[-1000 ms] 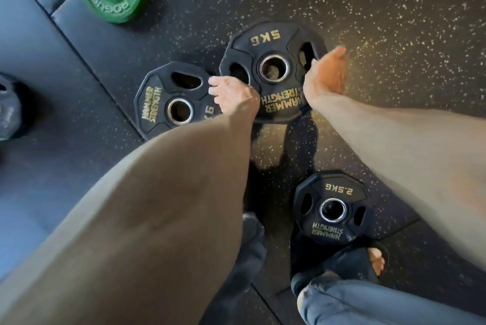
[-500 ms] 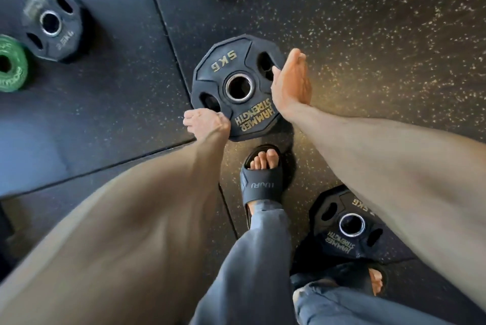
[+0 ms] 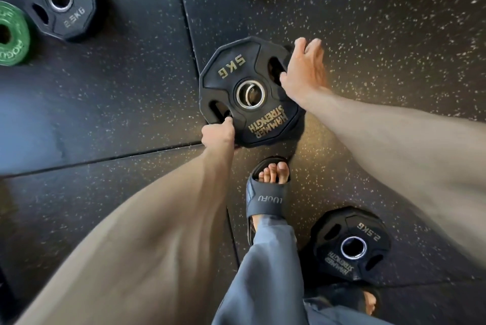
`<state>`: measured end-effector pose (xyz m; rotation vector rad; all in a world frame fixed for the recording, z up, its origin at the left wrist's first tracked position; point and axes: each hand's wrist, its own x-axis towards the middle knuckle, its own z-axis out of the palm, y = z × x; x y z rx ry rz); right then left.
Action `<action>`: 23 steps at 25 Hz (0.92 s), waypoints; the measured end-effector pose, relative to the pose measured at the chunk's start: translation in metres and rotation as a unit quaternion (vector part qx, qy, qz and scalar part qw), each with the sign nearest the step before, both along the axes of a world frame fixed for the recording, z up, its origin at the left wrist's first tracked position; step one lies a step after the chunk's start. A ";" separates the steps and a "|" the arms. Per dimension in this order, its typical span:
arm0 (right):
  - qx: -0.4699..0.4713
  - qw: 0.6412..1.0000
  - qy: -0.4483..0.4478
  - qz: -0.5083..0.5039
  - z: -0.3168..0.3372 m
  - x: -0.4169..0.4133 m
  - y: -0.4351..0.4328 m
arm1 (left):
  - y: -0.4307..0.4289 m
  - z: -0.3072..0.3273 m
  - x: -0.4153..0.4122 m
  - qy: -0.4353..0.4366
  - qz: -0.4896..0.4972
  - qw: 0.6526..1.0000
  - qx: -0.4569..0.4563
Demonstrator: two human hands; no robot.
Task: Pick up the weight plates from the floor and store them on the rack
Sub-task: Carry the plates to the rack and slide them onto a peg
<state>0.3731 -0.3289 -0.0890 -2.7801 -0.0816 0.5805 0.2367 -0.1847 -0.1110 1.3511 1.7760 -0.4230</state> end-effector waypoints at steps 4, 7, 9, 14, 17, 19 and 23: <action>-0.061 0.990 0.126 -0.025 -0.008 0.028 0.020 | 0.010 -0.022 0.001 -0.011 0.044 0.998 -0.032; -0.064 0.995 0.074 -0.016 -0.014 0.023 0.023 | 0.001 0.013 0.006 -0.023 -0.033 0.999 -0.029; -0.050 0.997 0.060 -0.026 -0.011 0.019 0.020 | -0.002 0.024 0.007 0.001 -0.097 0.995 0.022; -0.022 0.997 0.055 -0.051 -0.005 -0.002 -0.016 | -0.008 0.027 0.011 0.040 -0.230 0.967 0.104; 0.023 0.990 0.068 -0.123 -0.004 -0.034 -0.051 | -0.016 0.034 0.015 0.059 -0.302 0.945 0.110; 0.073 0.973 0.085 -0.200 0.005 -0.050 -0.070 | -0.025 0.047 0.024 0.055 -0.340 0.930 0.128; 0.116 0.942 0.094 -0.300 0.060 -0.067 -0.111 | -0.053 0.099 0.045 0.039 -0.415 0.901 0.125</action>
